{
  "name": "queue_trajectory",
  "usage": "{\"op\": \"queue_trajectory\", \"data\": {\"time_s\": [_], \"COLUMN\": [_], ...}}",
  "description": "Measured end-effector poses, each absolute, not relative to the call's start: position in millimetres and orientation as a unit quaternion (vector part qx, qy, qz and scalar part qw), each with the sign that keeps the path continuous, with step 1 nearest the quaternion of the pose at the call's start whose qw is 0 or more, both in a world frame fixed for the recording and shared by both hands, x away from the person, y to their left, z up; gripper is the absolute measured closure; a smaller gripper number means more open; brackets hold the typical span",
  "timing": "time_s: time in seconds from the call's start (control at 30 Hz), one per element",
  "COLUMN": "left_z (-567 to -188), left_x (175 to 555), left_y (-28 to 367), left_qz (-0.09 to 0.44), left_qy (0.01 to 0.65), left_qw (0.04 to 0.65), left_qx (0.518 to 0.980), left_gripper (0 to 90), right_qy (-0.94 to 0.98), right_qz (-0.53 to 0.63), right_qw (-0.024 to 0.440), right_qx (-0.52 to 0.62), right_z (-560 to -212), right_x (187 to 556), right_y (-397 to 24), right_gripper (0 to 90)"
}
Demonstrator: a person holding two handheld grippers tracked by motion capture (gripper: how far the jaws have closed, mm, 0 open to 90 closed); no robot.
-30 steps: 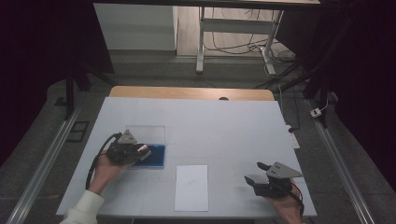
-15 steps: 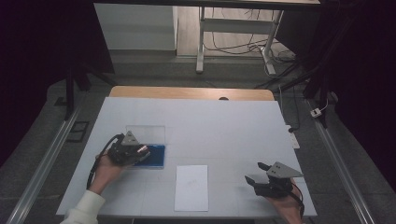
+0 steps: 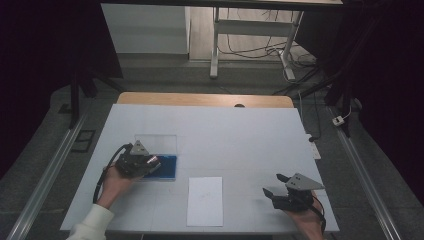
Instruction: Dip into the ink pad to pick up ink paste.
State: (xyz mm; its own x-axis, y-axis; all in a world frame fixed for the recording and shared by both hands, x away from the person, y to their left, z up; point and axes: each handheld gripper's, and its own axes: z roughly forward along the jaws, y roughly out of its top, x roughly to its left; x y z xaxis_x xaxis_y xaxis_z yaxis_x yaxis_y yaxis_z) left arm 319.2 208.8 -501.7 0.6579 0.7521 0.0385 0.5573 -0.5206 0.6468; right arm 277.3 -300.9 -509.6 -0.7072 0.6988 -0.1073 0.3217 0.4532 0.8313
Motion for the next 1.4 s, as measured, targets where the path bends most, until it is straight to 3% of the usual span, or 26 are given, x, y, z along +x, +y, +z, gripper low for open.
{"op": "queue_trajectory", "data": {"time_s": [1.0,1.3,1.4], "left_z": [-507,-497,-485], "left_x": [319,314,312], "left_y": [210,204,209], "left_qz": [0.157,0.198,0.192], "left_qy": [0.387,0.361,0.364], "left_qw": [0.313,0.287,0.327], "left_qx": [0.853,0.865,0.851], "left_gripper": [70.8,70.0,70.0], "right_qy": [0.819,0.816,0.817], "right_qz": [0.411,0.418,0.417], "right_qw": [0.223,0.220,0.219], "right_qx": [0.334,0.332,0.333], "right_z": [-509,-508,-508], "right_x": [278,278,279], "right_y": [-301,-302,-303], "right_gripper": [25.8,25.7,25.6]}}
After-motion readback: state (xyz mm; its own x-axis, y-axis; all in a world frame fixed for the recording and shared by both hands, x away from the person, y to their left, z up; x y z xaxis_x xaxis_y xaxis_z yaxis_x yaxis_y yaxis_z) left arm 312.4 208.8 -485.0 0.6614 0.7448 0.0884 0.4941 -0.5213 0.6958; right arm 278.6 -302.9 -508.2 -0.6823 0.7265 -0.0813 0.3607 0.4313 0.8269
